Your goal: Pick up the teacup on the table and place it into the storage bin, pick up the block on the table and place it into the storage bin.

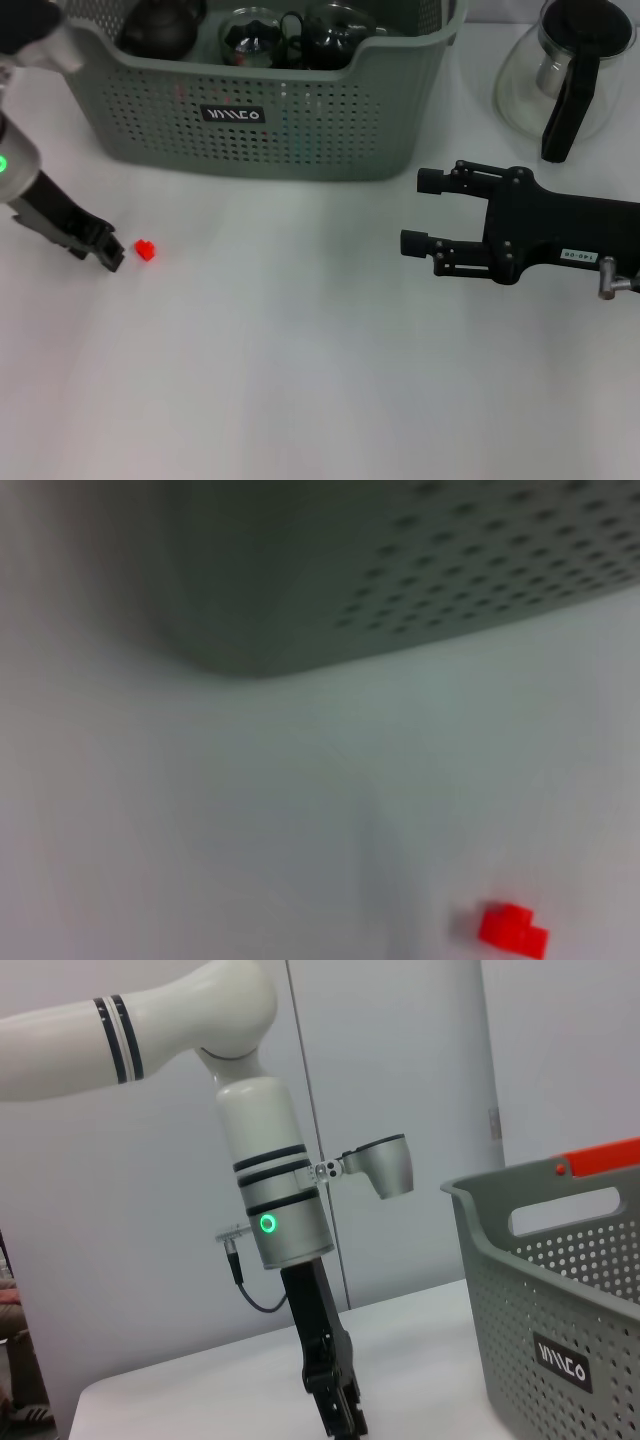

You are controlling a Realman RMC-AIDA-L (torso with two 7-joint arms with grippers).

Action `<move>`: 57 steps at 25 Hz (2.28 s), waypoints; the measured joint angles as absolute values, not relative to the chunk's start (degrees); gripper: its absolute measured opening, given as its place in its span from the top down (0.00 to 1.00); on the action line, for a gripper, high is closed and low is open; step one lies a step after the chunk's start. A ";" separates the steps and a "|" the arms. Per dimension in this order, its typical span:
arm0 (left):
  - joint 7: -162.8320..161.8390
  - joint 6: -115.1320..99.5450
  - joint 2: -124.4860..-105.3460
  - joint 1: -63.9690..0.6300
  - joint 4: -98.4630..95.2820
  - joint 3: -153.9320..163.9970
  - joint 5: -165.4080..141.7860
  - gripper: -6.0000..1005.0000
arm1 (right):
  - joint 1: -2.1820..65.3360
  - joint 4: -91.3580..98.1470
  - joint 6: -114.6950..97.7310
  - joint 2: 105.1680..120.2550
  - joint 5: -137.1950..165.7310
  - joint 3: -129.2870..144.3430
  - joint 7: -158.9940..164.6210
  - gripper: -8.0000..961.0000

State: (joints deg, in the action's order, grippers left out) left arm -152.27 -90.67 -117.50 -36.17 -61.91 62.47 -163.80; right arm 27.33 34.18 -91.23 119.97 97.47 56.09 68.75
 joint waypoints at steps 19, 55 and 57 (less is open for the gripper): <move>-139.35 -88.68 -121.82 -30.11 -73.08 65.66 -163.62 0.45 | 27.75 34.18 -91.23 120.07 97.47 56.14 68.87 0.15; -138.59 -84.34 -122.26 -31.54 -68.98 72.86 -163.73 0.63 | 27.64 33.22 -90.43 119.97 97.47 55.98 68.90 0.15; -139.06 -83.99 -122.28 -31.54 -68.99 72.91 -163.73 0.65 | 27.56 33.22 -90.43 119.97 97.47 55.98 68.90 0.15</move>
